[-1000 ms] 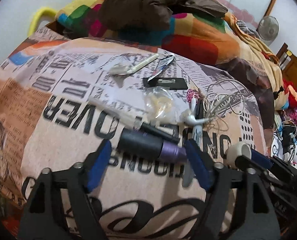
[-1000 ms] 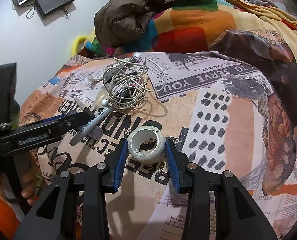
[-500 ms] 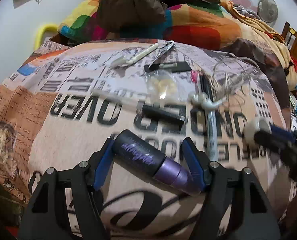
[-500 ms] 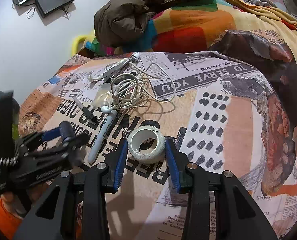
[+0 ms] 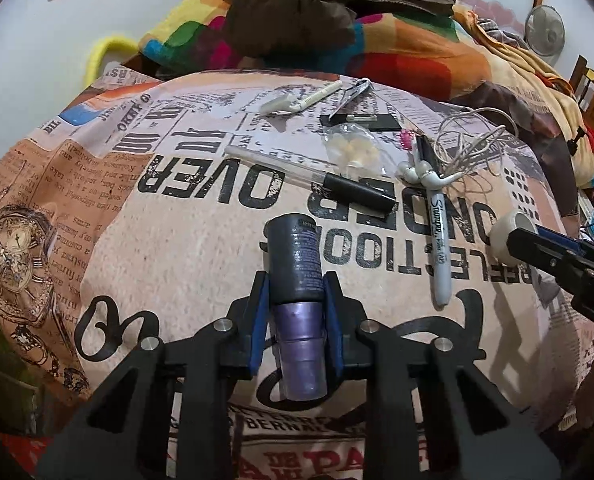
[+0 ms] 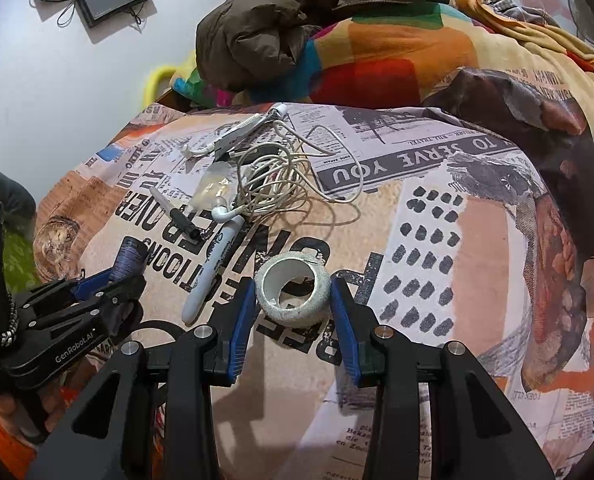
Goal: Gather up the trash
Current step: 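Carry the bottle and tape roll with both tools over the white bin, then open both tools to drop the bottle and tape roll into the bin, then grasp the Sharpie marker with the left tool while the right tool grasps the white earphone cable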
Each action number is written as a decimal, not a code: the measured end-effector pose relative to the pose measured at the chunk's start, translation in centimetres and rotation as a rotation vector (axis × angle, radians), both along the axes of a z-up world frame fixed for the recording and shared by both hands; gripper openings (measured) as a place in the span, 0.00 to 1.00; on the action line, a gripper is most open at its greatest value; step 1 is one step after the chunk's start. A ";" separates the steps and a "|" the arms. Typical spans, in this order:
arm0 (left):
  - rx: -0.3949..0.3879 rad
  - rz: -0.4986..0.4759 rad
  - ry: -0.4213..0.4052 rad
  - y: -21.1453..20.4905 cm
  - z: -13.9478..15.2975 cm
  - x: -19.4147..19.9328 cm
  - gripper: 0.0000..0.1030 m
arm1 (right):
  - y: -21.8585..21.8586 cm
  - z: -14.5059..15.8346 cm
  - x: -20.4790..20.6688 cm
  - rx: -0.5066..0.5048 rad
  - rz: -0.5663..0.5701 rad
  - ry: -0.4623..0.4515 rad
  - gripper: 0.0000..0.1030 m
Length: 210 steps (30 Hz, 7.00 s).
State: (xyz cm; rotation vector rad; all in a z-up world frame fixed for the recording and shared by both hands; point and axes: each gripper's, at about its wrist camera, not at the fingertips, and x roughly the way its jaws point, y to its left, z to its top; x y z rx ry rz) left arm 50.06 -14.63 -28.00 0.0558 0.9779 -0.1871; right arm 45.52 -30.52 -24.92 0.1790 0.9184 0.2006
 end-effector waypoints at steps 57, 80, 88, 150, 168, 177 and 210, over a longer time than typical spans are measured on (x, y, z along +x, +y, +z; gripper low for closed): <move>-0.061 0.512 -0.213 35.0 11.9 -30.9 0.24 | 36.8 8.7 -17.0 -0.017 0.660 -0.100 0.34; -0.218 0.702 0.150 41.8 -5.0 -31.9 0.24 | 47.0 -1.0 -16.2 -0.092 0.870 0.179 0.37; -0.236 0.695 0.201 41.9 -7.2 -30.2 0.24 | 46.6 -1.4 -14.6 -0.109 0.825 0.165 0.60; -0.016 0.179 -0.202 11.8 16.6 -16.8 0.55 | 12.1 13.0 -10.9 -0.099 0.252 -0.217 0.60; -0.052 -0.001 0.012 1.3 7.0 -6.0 0.55 | -0.5 7.6 -1.4 -0.031 -0.032 -0.060 0.60; -0.100 -0.077 0.049 -1.8 4.2 -2.2 0.53 | -0.4 3.6 5.3 0.141 -0.039 0.075 0.59; -0.138 -0.182 0.053 -6.3 3.7 -1.7 0.09 | -4.0 2.4 3.5 0.080 -0.033 0.099 0.08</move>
